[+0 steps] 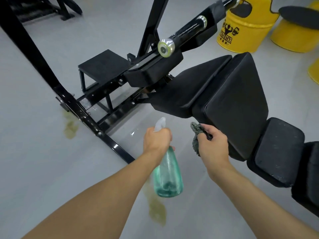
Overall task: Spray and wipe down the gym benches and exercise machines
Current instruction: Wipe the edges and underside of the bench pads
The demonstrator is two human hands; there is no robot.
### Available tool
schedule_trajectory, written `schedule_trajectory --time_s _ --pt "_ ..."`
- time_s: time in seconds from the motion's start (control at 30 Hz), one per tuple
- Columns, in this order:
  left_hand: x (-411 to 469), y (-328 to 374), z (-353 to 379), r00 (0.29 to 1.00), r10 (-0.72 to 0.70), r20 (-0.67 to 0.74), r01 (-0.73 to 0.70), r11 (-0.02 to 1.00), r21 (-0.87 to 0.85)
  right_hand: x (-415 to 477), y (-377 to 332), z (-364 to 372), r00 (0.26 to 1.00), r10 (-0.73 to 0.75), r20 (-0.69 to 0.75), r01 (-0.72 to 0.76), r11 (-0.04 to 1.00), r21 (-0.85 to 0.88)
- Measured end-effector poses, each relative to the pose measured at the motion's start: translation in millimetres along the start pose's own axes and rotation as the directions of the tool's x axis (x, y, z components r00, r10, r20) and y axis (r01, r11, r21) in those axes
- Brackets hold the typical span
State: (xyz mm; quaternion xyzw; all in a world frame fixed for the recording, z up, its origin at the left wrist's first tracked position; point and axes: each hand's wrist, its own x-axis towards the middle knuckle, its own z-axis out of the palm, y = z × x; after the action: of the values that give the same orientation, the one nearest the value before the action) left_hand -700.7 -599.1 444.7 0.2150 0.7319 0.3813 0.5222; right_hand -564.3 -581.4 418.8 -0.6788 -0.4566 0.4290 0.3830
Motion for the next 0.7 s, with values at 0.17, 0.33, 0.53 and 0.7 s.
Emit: schedule_trajectory --time_s 0.17,0.33,0.53,0.7 --pt "-12.4 -19.8 26.5 0.988 -0.002 0.155 -0.013 0.995 0.096 -12.5 29.5 -25.1 0.994 0.06 -0.087 -0.059 0.998 0.016" --pt "-34.7 -34.2 68.6 0.971 -0.007 0.24 -0.059 0.962 0.266 -17.5 62.9 -68.6 0.972 0.078 -0.22 -0.077 0.997 0.017" --pt "-54.6 -66.7 127.4 0.961 0.04 0.274 -0.147 0.913 0.381 -24.4 106.5 -125.3 0.958 0.098 -0.269 -0.088 0.995 0.049" --pt "-70.9 -136.5 203.0 0.92 0.114 0.376 -0.286 0.85 0.442 -32.4 180.5 -198.9 0.944 0.062 -0.324 -0.059 0.998 0.02"
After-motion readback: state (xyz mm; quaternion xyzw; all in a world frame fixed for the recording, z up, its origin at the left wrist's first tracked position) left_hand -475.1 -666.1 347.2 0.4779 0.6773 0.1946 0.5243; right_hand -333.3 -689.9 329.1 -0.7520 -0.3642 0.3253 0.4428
